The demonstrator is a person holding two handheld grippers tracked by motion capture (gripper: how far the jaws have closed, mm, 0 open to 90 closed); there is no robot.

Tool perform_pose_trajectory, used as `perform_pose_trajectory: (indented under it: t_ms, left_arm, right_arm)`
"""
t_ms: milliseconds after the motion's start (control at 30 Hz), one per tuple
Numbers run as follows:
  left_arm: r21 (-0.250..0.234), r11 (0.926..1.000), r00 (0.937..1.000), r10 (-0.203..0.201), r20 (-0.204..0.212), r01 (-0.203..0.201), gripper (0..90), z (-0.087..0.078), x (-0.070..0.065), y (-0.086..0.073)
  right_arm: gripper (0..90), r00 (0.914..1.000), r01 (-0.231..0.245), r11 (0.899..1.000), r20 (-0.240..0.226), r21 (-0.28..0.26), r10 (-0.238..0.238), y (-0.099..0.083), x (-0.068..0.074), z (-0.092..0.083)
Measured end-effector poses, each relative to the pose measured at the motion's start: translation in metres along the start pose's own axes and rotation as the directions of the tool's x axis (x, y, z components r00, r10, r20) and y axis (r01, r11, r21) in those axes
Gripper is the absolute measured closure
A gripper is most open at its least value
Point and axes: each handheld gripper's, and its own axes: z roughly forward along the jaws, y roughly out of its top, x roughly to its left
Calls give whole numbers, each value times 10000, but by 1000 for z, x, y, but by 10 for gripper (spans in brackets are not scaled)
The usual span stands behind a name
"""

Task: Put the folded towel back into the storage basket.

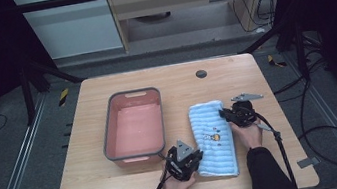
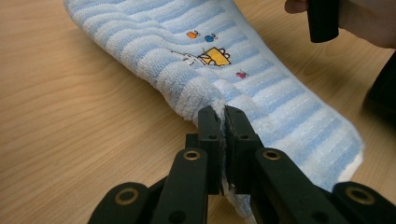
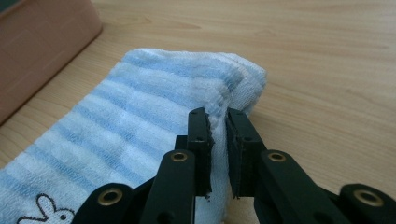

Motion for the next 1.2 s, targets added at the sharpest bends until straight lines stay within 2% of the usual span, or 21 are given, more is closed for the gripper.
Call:
perform_pose_trajectory:
  t_ms: [400,633,867,967,1200]
  left_arm:
    - [-479,9986,9996,223,154,-216,859,-22,-3,15]
    - [-651,9975,9994,278,204,-265,859,-33,-2,21]
    - [-967,9948,9995,326,14,-323,860,-48,3,32]
    - [-1089,9932,9991,417,-57,-421,859,-55,4,37]
    - [-1428,9887,9987,406,-316,-447,859,-72,13,48]
  right_arm:
    - [811,9995,307,9949,42,-957,-304,16,8,-32]
    - [812,9983,583,9898,122,-1298,-572,25,17,-42]
    - [812,9971,760,9824,196,-1707,-737,40,28,-54]
    - [813,9959,900,9775,214,-1910,-875,53,37,-60]
    - [812,9932,1165,9699,293,-2140,-1128,74,53,-63]
